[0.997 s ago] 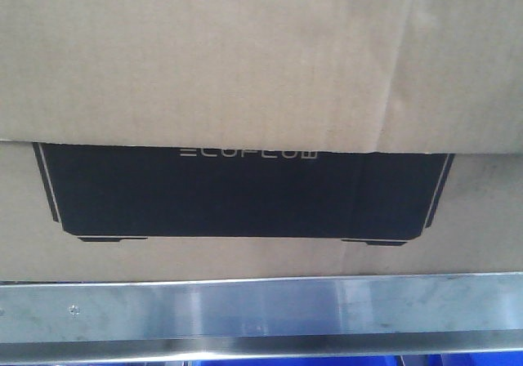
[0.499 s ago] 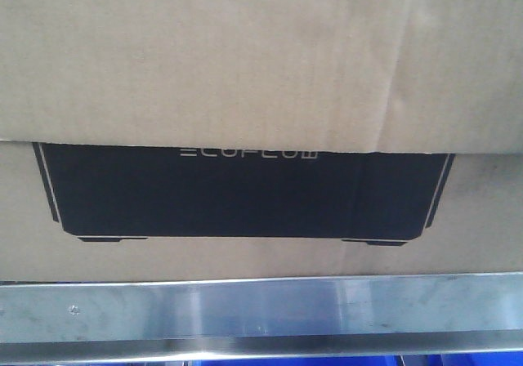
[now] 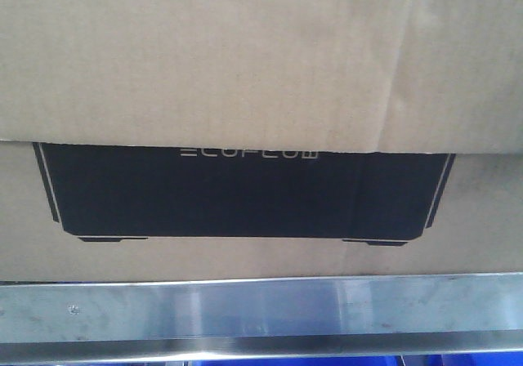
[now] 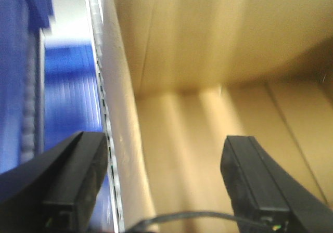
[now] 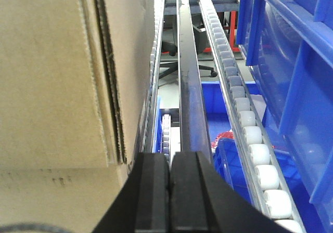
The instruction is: Grab box from left shelf to table start
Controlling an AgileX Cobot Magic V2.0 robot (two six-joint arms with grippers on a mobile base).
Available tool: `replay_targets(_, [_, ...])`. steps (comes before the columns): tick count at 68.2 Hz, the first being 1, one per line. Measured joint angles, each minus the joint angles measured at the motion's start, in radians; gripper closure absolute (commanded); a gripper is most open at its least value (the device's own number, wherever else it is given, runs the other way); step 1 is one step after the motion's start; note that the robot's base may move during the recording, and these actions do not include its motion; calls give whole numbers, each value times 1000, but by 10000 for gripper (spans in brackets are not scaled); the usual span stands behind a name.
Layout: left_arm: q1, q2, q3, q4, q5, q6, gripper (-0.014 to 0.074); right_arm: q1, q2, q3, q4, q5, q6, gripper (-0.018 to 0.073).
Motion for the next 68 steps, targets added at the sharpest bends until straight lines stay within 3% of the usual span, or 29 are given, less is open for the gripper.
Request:
replay_targets(13, [0, 173, -153, 5, 183, -62, 223, 0, 0, 0, 0, -2, 0, 501])
replay_targets(22, [0, 260, -211, 57, 262, -145, 223, 0, 0, 0, 0, -3, 0, 501])
replay_targets(31, [0, 311, -225, 87, 283, -192, 223, 0, 0, 0, 0, -3, 0, 501])
replay_targets(68, [0, 429, -227, 123, 327, -202, 223, 0, 0, 0, 0, -71, 0, 501])
